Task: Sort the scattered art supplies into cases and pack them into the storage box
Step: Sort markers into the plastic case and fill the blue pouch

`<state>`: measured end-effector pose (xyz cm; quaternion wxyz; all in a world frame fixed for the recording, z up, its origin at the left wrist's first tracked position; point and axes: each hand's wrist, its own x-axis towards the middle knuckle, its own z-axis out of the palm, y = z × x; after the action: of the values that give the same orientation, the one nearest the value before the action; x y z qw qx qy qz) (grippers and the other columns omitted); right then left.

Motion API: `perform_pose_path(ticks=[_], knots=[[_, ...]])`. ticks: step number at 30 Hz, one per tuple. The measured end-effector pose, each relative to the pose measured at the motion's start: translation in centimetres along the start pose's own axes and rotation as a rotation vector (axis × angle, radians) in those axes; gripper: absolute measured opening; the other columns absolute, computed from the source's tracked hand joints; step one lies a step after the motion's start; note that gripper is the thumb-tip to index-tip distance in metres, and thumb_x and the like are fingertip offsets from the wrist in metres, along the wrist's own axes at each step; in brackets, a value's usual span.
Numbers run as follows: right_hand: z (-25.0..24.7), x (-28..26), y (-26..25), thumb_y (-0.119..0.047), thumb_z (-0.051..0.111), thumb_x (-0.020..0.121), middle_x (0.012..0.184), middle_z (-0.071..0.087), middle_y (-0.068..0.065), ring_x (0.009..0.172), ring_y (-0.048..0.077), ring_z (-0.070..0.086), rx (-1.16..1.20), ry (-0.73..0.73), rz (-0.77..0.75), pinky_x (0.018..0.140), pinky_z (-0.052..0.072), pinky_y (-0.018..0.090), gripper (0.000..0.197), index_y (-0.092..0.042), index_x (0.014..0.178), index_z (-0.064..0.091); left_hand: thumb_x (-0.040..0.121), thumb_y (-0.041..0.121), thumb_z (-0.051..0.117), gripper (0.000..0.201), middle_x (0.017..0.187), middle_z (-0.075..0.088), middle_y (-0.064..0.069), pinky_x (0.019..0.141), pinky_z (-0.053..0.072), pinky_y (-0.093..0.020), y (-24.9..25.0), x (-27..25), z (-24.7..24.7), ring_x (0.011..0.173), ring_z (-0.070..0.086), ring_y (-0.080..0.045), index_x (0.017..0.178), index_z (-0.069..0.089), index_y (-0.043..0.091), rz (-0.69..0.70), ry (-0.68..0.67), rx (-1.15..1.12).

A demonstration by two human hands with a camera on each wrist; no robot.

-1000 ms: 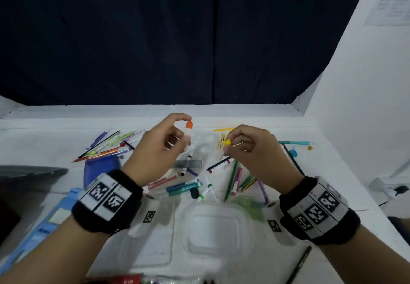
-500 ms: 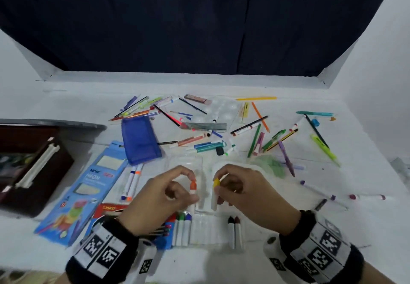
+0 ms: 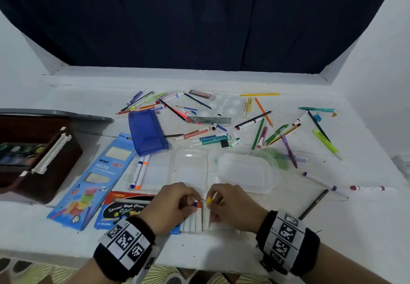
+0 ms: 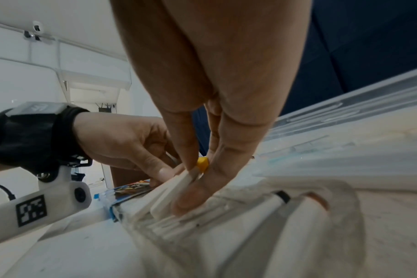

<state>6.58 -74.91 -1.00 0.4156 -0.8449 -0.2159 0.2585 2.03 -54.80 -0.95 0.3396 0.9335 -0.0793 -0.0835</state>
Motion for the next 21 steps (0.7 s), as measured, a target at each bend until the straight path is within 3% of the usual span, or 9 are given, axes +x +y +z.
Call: perform_pose_path(ticks=[3,7,11,14,18,21], knots=[[0.1,0.3,0.0,-0.007,0.058,0.092,0.074,0.074,0.012,0.064,0.020,0.073,-0.001,0.008,0.016,0.071,0.061,0.040,0.005,-0.011,0.088,0.059,0.091,0.024,0.069,0.022,0.095,0.056,0.010,0.072,0.032,-0.004,0.2,0.1,0.2,0.088,0.053,-0.005,0.112,0.072,0.030,0.030,-0.038,0.133],[0.1,0.4,-0.3,-0.004,0.057,0.092,0.072,0.074,0.013,0.061,0.017,0.072,-0.025,0.014,0.007,0.068,0.060,0.029,0.004,-0.007,0.091,0.060,0.096,0.032,0.060,0.028,0.106,0.053,0.009,0.083,0.043,-0.018,0.7,-0.1,0.0,0.094,0.053,-0.006,0.122,0.067,0.037,0.036,-0.074,0.197],[0.4,0.6,-0.2,-0.003,0.057,0.089,0.071,0.072,0.011,0.059,0.014,0.070,-0.021,0.043,-0.004,0.069,0.061,0.035,0.006,-0.008,0.089,0.061,0.098,0.036,0.056,0.031,0.111,0.053,0.009,0.093,0.046,-0.030,0.6,0.0,-1.2,0.104,0.052,-0.009,0.128,0.063,0.039,0.001,-0.064,0.267],[0.5,0.8,-0.1,-0.004,0.058,0.088,0.072,0.072,0.009,0.061,0.015,0.070,-0.045,0.056,0.004,0.071,0.061,0.037,0.007,-0.009,0.089,0.063,0.099,0.045,0.052,0.030,0.117,0.058,0.008,0.097,0.045,-0.034,0.8,0.7,-1.9,0.109,0.052,-0.013,0.125,0.064,0.036,-0.025,-0.082,0.394],[0.5,0.9,-0.4,-0.007,0.059,0.089,0.076,0.073,0.010,0.065,0.019,0.071,-0.095,0.050,0.022,0.073,0.060,0.039,0.008,-0.010,0.095,0.064,0.098,0.041,0.055,0.024,0.113,0.064,0.007,0.097,0.045,-0.036,1.2,1.7,-2.4,0.106,0.057,-0.015,0.114,0.070,0.032,-0.058,-0.140,0.447],[0.4,0.7,-0.9,-0.012,0.061,0.090,0.082,0.073,0.007,0.066,0.017,0.070,-0.132,0.021,0.022,0.073,0.060,0.032,0.017,-0.015,0.106,0.061,0.097,0.037,0.059,0.019,0.108,0.066,0.008,0.096,0.046,-0.035,1.4,2.3,-2.4,0.101,0.057,-0.014,0.107,0.074,0.032,-0.063,-0.154,0.455]])
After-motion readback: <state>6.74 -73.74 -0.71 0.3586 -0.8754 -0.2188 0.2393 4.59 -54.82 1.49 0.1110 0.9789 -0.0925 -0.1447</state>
